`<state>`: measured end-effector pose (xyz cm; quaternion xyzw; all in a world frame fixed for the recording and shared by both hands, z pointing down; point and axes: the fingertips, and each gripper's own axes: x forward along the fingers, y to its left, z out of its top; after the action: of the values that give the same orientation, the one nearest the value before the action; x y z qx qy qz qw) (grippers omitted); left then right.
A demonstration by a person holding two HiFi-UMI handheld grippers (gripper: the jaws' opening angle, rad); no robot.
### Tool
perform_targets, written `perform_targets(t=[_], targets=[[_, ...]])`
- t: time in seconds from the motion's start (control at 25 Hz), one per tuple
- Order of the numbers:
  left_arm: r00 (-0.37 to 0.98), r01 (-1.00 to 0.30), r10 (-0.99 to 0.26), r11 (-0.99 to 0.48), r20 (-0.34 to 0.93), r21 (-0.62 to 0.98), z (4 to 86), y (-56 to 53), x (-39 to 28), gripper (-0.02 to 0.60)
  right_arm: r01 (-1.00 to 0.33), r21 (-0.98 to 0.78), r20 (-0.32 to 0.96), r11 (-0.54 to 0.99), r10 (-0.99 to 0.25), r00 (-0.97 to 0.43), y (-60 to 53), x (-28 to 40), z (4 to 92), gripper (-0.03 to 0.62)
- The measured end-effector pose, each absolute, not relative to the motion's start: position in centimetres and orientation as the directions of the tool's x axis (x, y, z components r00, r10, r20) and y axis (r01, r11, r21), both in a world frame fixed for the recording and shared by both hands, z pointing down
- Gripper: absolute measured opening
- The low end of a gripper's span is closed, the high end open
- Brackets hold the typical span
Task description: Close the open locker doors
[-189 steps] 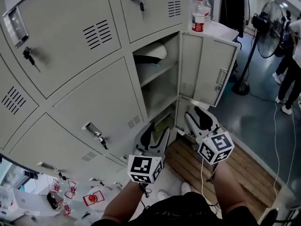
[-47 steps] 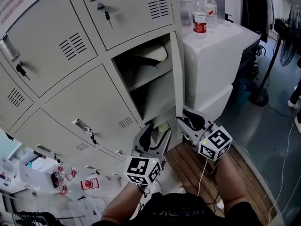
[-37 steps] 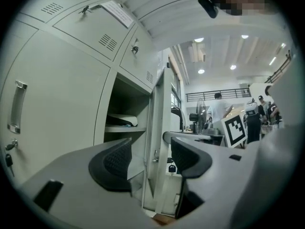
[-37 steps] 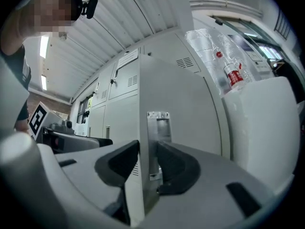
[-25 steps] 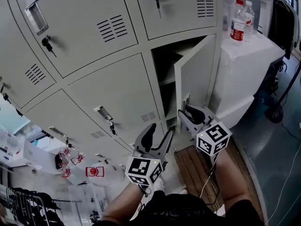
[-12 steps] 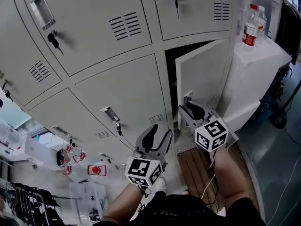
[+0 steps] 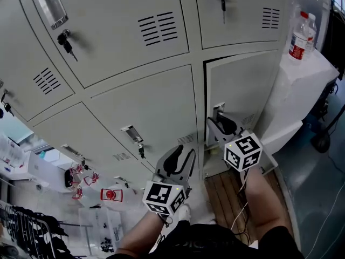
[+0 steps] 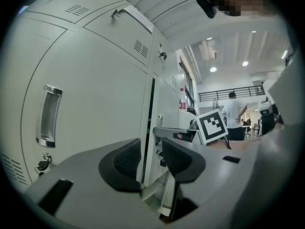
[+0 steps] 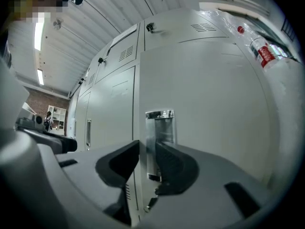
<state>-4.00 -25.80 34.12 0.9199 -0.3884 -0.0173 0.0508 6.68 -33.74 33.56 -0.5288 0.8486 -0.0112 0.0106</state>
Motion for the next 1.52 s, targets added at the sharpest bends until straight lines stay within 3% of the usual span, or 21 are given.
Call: perform_targets(t=[0.28,1.52], targets=[[0.691,-0.717,-0.723,-0.685,0.003,0.124,34.1,-27.2,-4.8,0.003,-0.903,-0.034,-0.003,0.429,-0.903,-0.429,-35.3,6.5,33.5,0.114],[0.728,-0.683,-0.685,-0.721,0.030,0.117,34.8,-28.6,-2.5,0.003,-0.881,-0.007,-0.022,0.473,-0.881,-0.473,-35.7,7.1,33.8,0.120]])
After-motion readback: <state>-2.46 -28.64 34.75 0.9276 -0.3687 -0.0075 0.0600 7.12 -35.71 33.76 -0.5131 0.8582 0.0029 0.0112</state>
